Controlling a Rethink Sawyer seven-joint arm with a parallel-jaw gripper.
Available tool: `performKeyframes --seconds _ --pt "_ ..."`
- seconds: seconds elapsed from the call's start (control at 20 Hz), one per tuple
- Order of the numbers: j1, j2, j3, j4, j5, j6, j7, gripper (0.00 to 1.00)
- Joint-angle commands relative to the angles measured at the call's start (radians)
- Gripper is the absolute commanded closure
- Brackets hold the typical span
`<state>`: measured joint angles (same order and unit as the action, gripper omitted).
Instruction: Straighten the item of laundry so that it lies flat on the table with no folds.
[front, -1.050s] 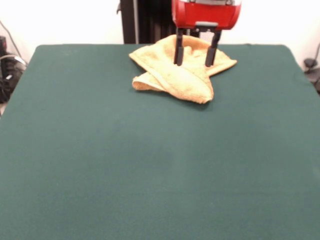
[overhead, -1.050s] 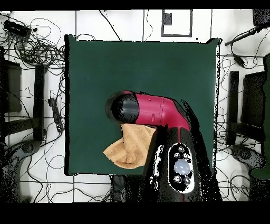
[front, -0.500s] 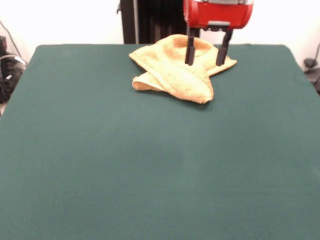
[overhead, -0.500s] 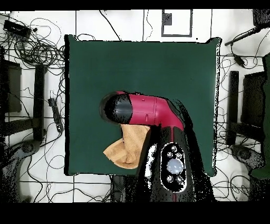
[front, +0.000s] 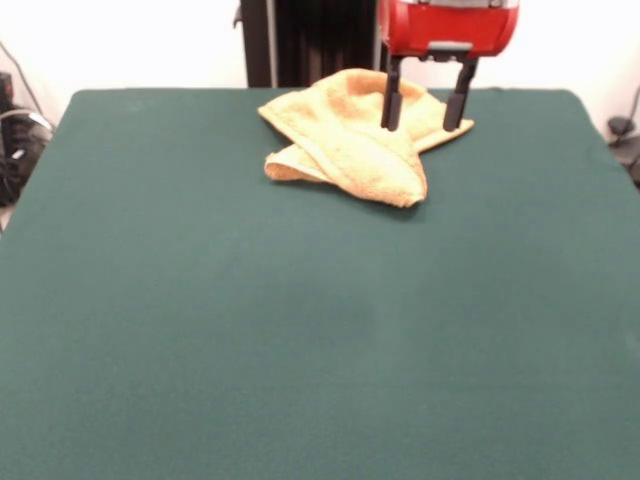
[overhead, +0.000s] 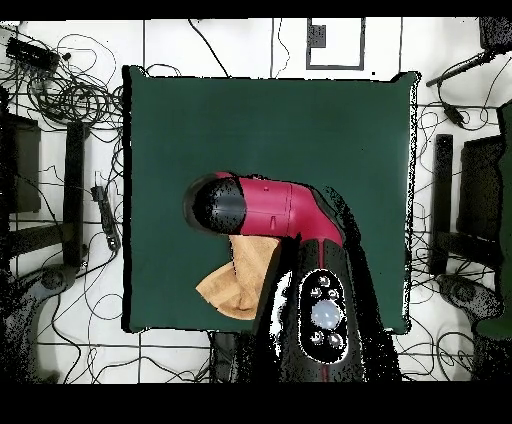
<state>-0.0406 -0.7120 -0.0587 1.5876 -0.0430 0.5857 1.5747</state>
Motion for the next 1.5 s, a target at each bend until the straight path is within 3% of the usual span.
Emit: performKeyframes --seconds 0.05,0.5,1.2,1.5 --pt "0.028 0.066 0.076 0.01 0.047 0.082 0.172 0.0" --pt "0.02 0.068 0.072 0.008 0.055 0.084 0.166 0.0" --pt "0.016 0.125 0.076 -0.118 0.064 0.157 0.158 0.0" --pt "0.016 0.124 0.075 -0.118 0.067 0.159 0.162 0.0"
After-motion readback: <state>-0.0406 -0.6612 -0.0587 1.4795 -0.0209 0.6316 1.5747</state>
